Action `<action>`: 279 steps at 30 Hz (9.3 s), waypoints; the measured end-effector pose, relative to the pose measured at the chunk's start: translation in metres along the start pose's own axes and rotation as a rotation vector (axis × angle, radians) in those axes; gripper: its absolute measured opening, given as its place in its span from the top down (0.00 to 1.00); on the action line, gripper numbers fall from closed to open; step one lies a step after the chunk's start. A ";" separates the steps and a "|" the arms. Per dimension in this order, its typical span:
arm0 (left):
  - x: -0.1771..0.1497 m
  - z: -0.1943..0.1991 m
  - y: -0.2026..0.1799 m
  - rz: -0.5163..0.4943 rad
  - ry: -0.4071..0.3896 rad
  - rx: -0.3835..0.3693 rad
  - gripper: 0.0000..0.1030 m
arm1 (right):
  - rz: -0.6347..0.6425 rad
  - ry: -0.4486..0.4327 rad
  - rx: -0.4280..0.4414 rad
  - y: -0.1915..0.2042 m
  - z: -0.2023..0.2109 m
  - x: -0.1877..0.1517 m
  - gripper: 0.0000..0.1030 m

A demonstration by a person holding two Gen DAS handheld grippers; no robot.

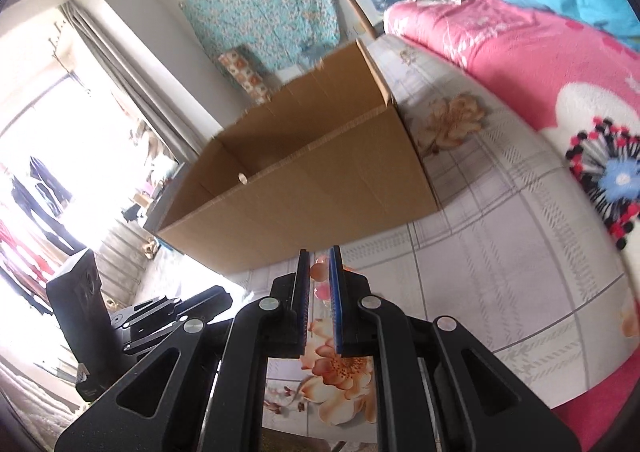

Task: Organize jewelry

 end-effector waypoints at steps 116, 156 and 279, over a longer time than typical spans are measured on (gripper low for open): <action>-0.012 0.061 0.097 0.604 0.048 -0.077 0.29 | -0.065 0.232 -0.155 -0.016 0.007 0.025 0.62; -0.052 0.072 0.012 0.400 0.145 0.403 0.08 | 0.340 0.200 -0.509 0.050 0.043 -0.067 0.06; -0.042 0.062 0.011 0.378 0.201 0.452 0.08 | 0.328 0.216 -0.473 0.053 0.029 -0.050 0.06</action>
Point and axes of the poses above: each gripper's, at about its wrist camera, not at the fingertips, and z roughly against the way its jaws point, y to its left, x to its top, the point moved 4 cm from there along -z, roughly the way its jaws point, and after that the axes turned 6 degrees about -y, right-handed, at the moved point
